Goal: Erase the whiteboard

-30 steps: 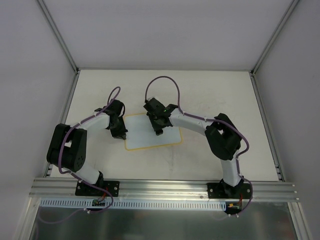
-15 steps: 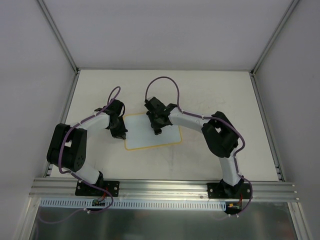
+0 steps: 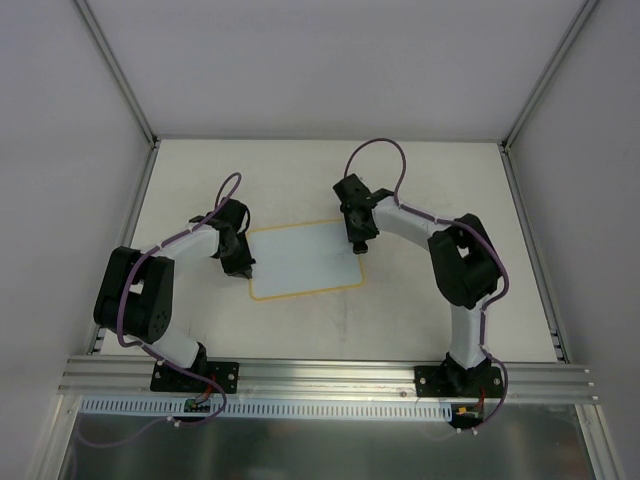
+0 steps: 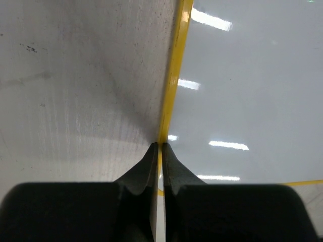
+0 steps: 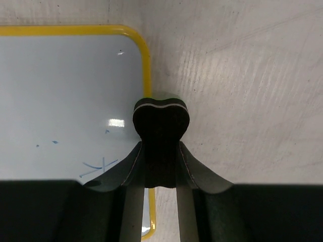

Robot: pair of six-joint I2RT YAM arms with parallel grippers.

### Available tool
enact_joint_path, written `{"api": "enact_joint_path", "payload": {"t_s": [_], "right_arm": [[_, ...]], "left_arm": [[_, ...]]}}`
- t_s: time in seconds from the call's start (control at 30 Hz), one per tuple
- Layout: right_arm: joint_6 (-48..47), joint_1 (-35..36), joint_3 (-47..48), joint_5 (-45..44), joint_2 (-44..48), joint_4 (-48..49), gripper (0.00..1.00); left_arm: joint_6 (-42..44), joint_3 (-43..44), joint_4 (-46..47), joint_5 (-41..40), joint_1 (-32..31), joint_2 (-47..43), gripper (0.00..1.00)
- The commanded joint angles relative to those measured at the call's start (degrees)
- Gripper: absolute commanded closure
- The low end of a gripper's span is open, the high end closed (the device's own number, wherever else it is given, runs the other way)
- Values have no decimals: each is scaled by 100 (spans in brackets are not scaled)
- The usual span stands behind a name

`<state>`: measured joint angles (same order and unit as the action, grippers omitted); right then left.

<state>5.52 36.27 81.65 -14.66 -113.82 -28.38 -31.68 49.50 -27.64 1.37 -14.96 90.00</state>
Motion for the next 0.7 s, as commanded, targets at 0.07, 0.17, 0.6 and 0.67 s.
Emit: {"api": "enact_joint_path", "payload": {"t_s": [0.07,0.17,0.6,0.67], "right_arm": [[-95,406,-149,59,70,-239,100],[-139,758,104,-19,150,-141,100],[-463,1470,1380,455,-939,-299,100],[-499,1470,1564,368,-1054,-422,100]], "left_arm": [[136,-80,-321,-251,20,220,100],[145,-54,-321,-242,11,185,100],[189,-19,-321,-251,20,185,100],[189,-28,-321,-260,20,185,100]]}}
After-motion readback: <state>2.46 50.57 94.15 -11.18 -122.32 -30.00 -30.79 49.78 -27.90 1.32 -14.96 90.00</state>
